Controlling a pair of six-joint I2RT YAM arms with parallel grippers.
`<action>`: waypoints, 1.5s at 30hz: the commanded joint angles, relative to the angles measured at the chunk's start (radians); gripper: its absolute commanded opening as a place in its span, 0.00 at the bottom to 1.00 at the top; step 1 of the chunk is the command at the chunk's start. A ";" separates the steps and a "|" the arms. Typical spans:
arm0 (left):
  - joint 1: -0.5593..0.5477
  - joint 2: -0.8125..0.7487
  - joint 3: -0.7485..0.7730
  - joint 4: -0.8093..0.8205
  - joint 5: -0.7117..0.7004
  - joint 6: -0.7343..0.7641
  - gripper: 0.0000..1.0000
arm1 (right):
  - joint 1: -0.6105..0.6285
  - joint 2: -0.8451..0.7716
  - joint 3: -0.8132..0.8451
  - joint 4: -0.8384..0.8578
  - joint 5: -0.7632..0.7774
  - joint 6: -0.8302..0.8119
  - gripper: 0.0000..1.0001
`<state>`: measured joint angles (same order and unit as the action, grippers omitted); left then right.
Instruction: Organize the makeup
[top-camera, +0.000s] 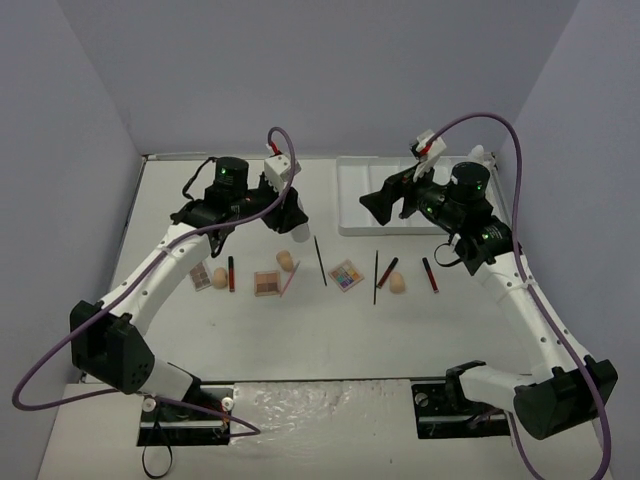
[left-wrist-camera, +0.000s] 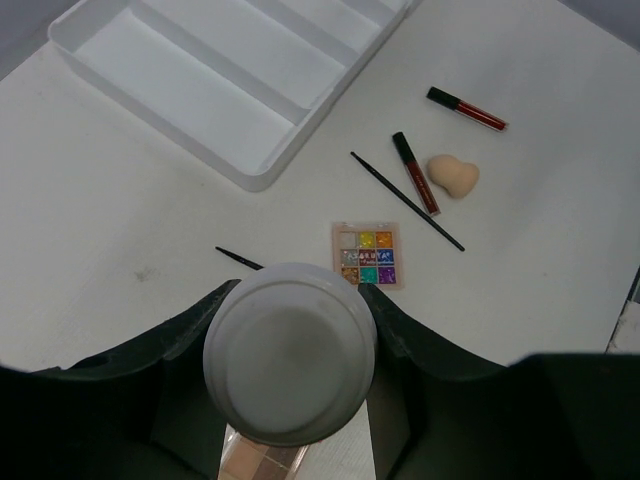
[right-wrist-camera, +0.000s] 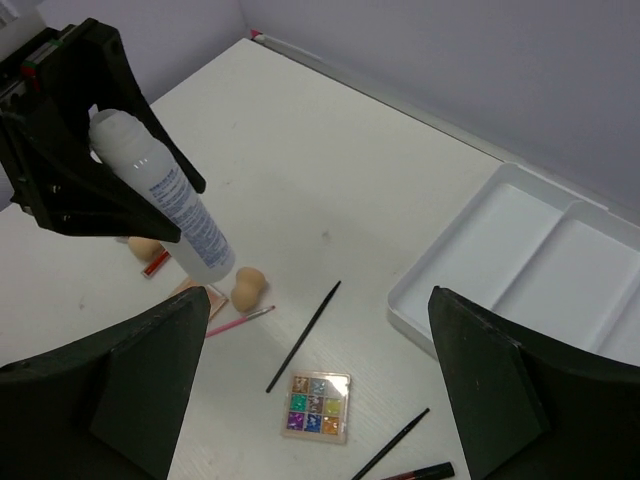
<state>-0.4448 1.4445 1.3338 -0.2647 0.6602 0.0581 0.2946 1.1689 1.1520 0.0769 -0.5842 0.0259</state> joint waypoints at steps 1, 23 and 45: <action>-0.051 -0.028 0.043 0.017 0.066 0.087 0.00 | 0.015 -0.017 0.045 0.038 0.017 -0.024 0.88; -0.491 0.216 -0.170 0.518 -0.344 -0.147 0.00 | -0.087 -0.311 -0.181 -0.155 0.811 0.117 1.00; -0.506 0.248 -0.316 0.582 -0.496 -0.121 0.00 | -0.091 -0.282 -0.238 -0.153 0.610 0.089 1.00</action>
<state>-0.9665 1.7287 1.0174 0.2633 0.2139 -0.0849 0.2089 0.8814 0.9153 -0.1376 0.0765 0.1291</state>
